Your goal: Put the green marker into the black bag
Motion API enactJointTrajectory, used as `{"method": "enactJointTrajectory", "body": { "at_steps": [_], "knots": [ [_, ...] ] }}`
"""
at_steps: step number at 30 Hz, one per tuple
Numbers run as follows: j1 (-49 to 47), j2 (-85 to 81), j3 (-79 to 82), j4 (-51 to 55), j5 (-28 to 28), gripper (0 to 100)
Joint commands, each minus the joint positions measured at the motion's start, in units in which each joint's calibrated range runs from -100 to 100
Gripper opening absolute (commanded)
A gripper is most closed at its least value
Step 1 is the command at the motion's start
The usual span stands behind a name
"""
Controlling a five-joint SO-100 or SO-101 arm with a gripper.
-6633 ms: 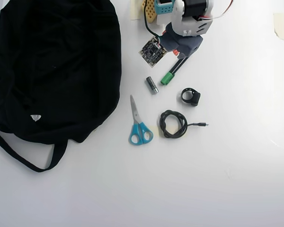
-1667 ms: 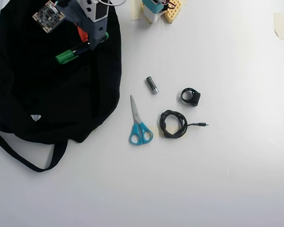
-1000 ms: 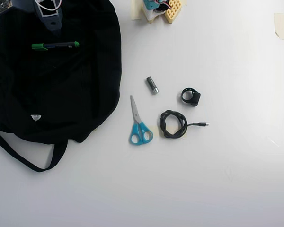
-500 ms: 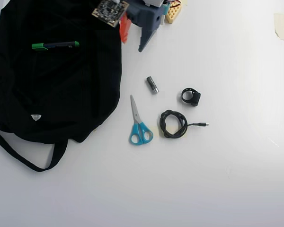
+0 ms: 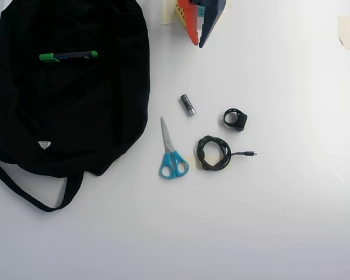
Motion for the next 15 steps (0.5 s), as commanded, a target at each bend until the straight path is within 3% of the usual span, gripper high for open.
{"method": "enactJointTrajectory", "body": {
  "at_steps": [1,5,10,15],
  "knots": [
    [-4.1,-6.07,4.03,-0.31,0.18,2],
    [-5.44,-14.04,11.4,-0.83,0.6,2],
    [-4.62,-23.41,20.38,-0.92,9.3,2],
    [-4.99,-29.22,30.18,-0.14,9.88,2]
  ]
}}
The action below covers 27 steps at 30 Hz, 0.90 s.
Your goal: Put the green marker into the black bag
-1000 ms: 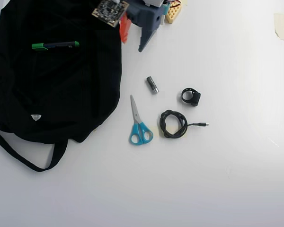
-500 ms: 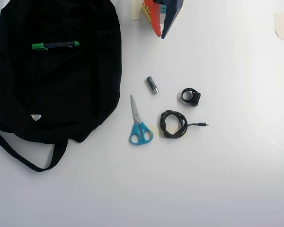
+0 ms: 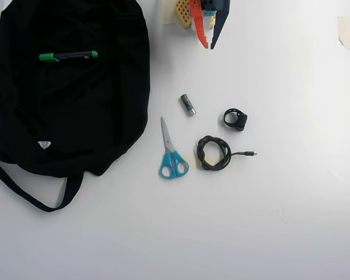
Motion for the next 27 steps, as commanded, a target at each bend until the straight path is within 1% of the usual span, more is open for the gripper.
{"method": "enactJointTrajectory", "body": {
  "at_steps": [1,10,13,21,24,25,27],
  "knots": [
    [-0.81,-1.99,4.63,-0.14,0.8,2],
    [-0.89,-2.08,15.32,-4.19,0.8,2],
    [-0.89,-2.08,16.4,-6.0,0.85,2],
    [-0.89,-2.08,17.48,-6.08,0.64,2],
    [-0.81,-2.08,24.66,-8.06,0.75,2],
    [-0.06,-2.08,26.64,-10.3,0.75,2],
    [0.01,-1.91,26.64,-11.17,0.64,2]
  ]
}}
